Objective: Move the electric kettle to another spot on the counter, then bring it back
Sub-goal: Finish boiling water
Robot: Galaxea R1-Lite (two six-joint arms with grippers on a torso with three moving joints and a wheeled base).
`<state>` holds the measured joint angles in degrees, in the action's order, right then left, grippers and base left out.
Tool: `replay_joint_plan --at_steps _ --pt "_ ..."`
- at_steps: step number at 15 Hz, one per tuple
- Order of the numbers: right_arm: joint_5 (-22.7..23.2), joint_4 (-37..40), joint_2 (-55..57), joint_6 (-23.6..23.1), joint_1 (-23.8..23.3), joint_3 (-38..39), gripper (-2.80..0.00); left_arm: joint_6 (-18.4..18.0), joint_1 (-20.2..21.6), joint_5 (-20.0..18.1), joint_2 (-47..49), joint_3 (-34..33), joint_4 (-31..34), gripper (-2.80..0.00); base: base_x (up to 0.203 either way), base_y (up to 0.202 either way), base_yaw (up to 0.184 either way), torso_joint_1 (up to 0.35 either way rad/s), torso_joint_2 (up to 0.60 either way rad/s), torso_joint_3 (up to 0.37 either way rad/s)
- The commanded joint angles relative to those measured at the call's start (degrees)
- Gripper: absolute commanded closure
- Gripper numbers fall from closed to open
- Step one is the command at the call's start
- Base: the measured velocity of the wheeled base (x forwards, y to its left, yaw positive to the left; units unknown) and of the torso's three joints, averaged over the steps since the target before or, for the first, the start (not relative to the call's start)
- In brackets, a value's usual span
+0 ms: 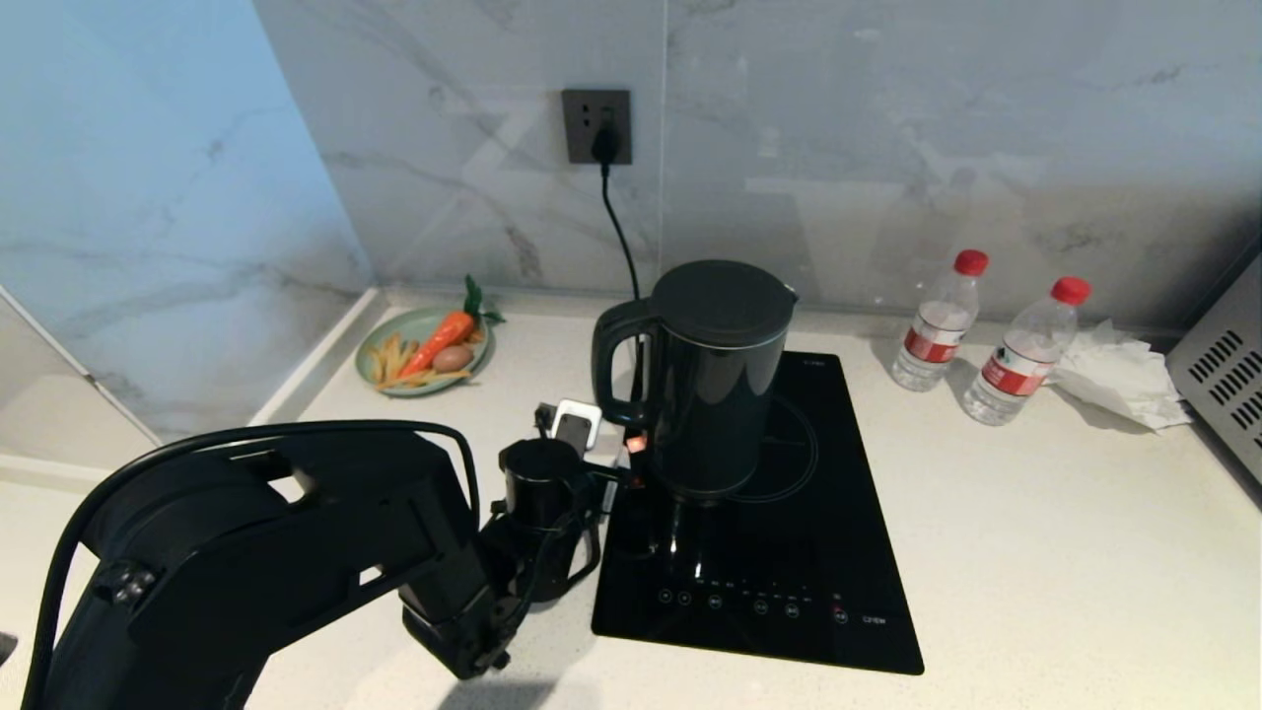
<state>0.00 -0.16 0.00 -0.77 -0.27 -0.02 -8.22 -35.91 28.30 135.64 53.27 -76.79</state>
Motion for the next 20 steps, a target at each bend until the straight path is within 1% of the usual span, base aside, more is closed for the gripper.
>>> replay_joint_plan --at_steps 1,6,12,15,18,20 --pt "0.0 0.0 0.0 0.0 0.0 -0.1 0.00 0.0 0.1 0.1 -0.9 0.1 -0.3 -2.80 0.000 0.000 0.000 0.000 0.00 0.000" --pt "0.0 0.0 0.0 0.0 0.0 -0.1 0.00 0.0 0.1 0.1 -1.5 -0.1 -0.3 -2.80 0.000 0.000 0.000 0.000 0.00 0.000" --pt "0.0 0.0 0.0 0.0 0.0 0.0 0.00 -0.1 0.9 0.1 0.7 -1.2 -0.6 -2.80 0.000 0.000 0.000 0.000 0.00 0.000" --pt "0.0 0.0 0.0 0.0 0.0 0.0 0.00 -0.1 0.1 0.2 -1.1 -1.5 -0.9 -2.80 0.000 0.000 0.000 0.000 0.00 0.000" --pt "0.0 0.0 0.0 0.0 0.0 0.0 0.00 -0.1 -1.6 0.3 -2.8 -2.9 -0.9 -2.80 0.000 0.000 0.000 0.000 0.00 0.000" --pt "0.0 0.0 0.0 0.0 0.0 0.0 0.00 -0.1 -1.6 0.3 -2.6 -3.3 -0.9 -2.80 0.000 0.000 0.000 0.000 0.00 0.000"
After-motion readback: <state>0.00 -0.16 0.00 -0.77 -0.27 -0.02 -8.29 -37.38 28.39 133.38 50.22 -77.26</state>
